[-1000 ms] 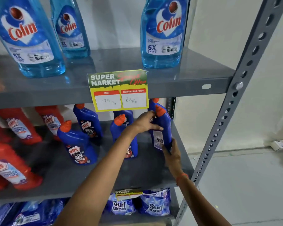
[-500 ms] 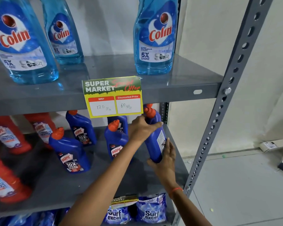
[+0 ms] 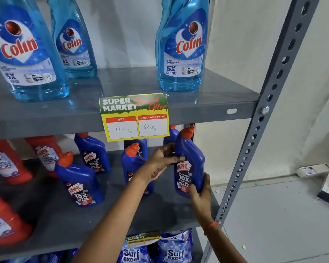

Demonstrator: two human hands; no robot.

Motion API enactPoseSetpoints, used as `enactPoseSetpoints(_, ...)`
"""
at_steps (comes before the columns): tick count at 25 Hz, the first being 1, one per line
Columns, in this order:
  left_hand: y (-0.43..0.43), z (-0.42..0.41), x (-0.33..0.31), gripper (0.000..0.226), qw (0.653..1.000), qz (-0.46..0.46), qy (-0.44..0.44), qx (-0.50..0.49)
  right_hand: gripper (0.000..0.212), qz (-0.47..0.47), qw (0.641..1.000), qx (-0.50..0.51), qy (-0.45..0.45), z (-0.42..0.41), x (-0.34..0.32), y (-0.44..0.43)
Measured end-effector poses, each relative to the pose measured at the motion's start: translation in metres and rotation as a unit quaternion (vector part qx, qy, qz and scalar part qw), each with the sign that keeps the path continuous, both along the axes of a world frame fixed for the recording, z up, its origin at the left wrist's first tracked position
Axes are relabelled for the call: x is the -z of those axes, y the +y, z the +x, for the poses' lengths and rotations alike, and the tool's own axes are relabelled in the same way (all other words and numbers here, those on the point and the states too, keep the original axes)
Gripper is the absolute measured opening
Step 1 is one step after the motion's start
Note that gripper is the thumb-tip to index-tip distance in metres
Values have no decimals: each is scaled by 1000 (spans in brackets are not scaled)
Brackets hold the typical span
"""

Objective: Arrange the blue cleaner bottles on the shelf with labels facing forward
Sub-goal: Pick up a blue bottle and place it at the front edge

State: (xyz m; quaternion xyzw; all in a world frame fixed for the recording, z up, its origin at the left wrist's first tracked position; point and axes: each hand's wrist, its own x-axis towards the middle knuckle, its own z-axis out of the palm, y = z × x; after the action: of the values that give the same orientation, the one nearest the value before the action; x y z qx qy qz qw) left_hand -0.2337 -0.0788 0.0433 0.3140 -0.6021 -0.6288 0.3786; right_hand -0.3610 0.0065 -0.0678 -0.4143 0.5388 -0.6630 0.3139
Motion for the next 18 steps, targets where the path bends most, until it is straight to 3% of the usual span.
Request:
enactPoseSetpoints(3,-1,-5,10,42,996,-49,-25,-77,33,23,999,-27,20,-8,-7,-14)
enactPoseSetpoints(6,3,-14,25,47,984,-79,-34,-157,18,46,995,-86,-27,-14,-14,-31)
enactPoseSetpoints(13,1,-22,49,50,968,-97,-32,-228,25,64,992,-100,-44,-14,-14,-58)
enactPoseSetpoints(18,-4,-20,62,47,973,-69,-7,-220,26,48,992,-112,-38,-14,-8,-59)
